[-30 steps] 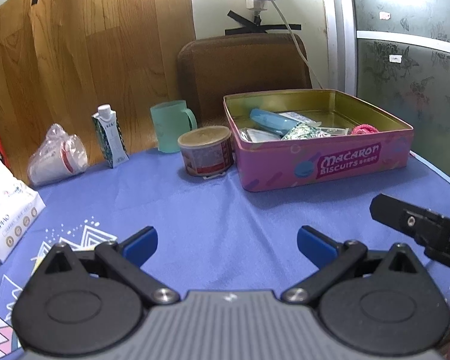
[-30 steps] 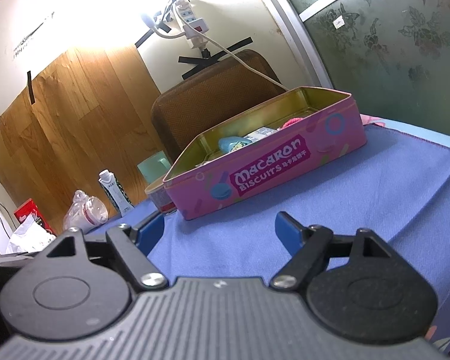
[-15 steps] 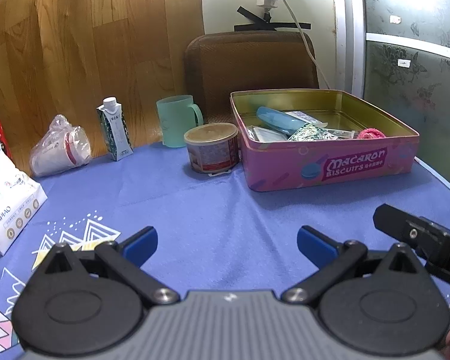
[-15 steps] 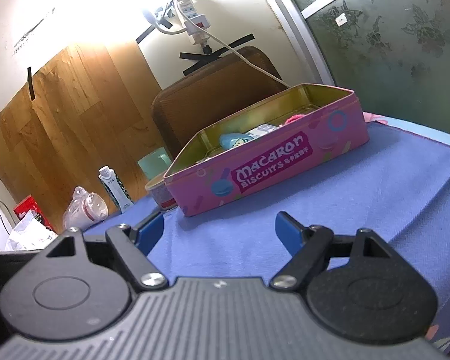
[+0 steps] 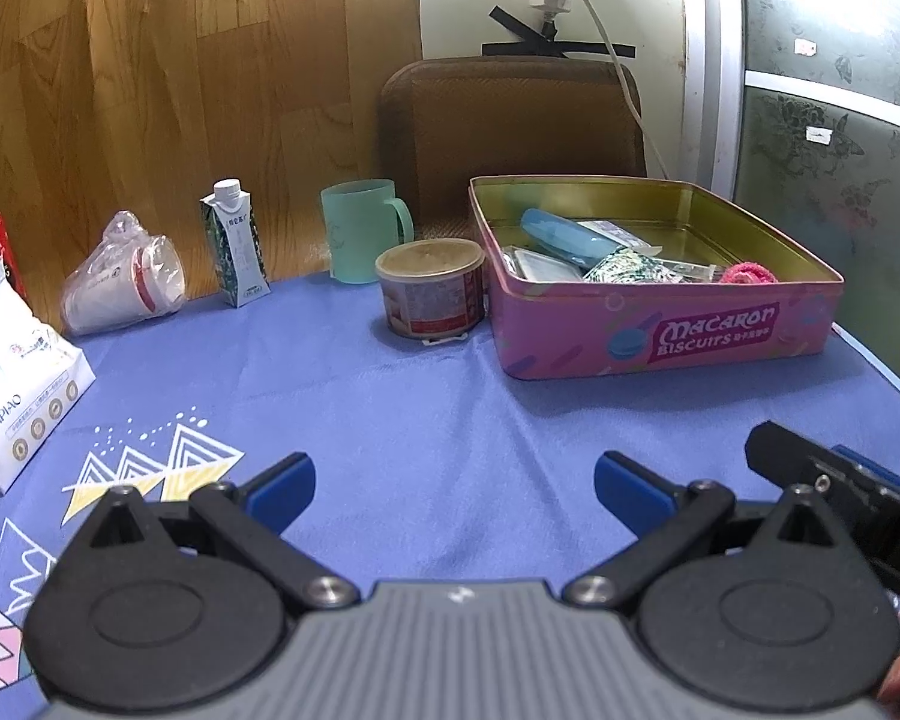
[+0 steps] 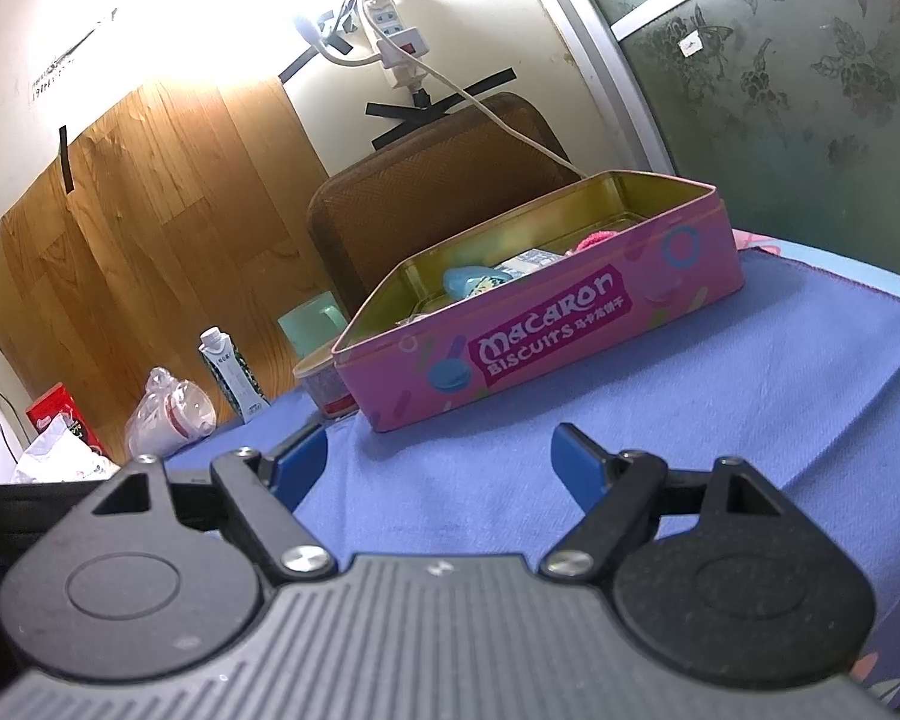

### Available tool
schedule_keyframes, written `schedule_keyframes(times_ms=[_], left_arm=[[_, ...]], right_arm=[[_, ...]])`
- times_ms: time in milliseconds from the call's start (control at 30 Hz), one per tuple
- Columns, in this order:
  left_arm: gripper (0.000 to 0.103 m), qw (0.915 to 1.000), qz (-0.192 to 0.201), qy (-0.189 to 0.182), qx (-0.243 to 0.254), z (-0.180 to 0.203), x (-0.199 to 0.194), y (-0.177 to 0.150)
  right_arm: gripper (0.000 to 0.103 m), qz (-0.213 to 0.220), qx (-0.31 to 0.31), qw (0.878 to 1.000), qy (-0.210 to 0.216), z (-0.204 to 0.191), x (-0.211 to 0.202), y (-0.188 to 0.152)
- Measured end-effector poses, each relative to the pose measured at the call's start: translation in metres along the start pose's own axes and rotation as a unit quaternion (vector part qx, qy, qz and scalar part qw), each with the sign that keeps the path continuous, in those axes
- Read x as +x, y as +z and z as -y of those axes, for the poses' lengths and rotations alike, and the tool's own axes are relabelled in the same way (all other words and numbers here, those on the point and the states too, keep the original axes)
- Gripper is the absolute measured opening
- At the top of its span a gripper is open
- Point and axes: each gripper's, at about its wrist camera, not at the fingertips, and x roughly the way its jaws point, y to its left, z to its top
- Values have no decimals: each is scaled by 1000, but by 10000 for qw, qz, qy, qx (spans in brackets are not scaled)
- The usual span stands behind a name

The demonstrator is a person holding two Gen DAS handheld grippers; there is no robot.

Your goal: Organize soft objects

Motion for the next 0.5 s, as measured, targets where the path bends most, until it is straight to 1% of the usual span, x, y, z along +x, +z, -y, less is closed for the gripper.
schedule_keyframes(times_ms=[100, 333, 500], left_arm=[[103, 10000, -16, 24, 62, 1, 1, 0], [103, 9997, 106, 149, 174, 3, -4, 0], [103, 9993, 263, 219, 136, 1, -9, 0]], right_arm=[[84, -10, 28, 10000, -17, 1, 1, -1], [84, 11, 40, 10000, -39, 0, -1, -1], [85, -42, 17, 10000, -84, -1, 1, -2]])
